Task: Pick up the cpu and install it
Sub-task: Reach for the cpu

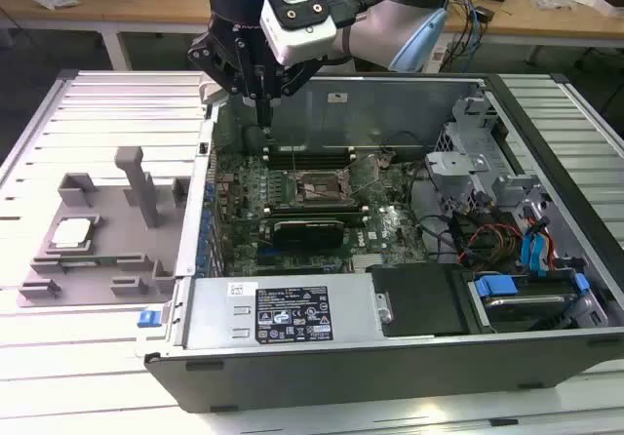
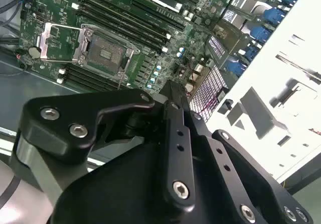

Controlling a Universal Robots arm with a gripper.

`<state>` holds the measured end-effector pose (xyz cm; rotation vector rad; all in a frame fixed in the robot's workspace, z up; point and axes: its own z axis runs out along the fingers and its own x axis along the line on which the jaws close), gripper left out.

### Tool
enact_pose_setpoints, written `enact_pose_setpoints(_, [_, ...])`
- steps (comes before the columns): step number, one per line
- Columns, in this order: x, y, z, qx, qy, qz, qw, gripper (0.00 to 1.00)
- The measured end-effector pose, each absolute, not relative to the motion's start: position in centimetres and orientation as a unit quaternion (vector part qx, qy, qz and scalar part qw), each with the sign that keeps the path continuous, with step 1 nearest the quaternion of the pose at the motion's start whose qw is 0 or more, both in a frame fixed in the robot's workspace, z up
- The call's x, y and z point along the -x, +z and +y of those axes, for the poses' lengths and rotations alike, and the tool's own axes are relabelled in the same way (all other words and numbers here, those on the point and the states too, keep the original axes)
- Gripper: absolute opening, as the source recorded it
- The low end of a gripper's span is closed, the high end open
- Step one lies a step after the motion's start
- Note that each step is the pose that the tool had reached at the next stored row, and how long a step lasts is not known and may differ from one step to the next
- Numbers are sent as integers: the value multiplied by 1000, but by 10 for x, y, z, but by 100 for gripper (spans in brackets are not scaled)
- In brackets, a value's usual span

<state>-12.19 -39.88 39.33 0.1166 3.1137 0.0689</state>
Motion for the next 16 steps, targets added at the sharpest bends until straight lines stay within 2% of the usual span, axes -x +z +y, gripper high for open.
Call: enact_pose_setpoints(16, [127, 393, -399, -37, 22, 999, 12, 11])
